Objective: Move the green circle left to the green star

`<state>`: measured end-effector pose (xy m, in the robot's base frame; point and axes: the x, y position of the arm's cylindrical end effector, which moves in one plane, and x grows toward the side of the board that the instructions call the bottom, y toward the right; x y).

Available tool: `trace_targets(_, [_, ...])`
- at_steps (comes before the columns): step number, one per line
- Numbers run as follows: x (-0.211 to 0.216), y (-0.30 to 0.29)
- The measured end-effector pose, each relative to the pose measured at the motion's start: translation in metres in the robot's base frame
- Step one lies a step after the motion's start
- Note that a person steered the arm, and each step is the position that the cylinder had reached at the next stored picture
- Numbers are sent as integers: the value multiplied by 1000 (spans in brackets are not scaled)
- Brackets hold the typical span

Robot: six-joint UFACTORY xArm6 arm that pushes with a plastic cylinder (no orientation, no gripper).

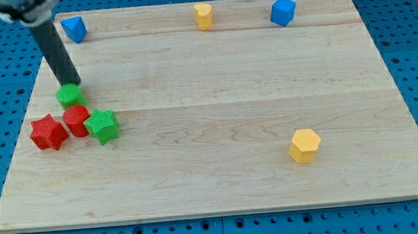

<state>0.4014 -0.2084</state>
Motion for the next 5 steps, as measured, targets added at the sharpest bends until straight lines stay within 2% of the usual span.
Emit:
trace_targets(1, [45, -40])
trace_targets(3, [56, -1])
trace_targets(4, [85, 2])
trace_targets(5, [108, 30])
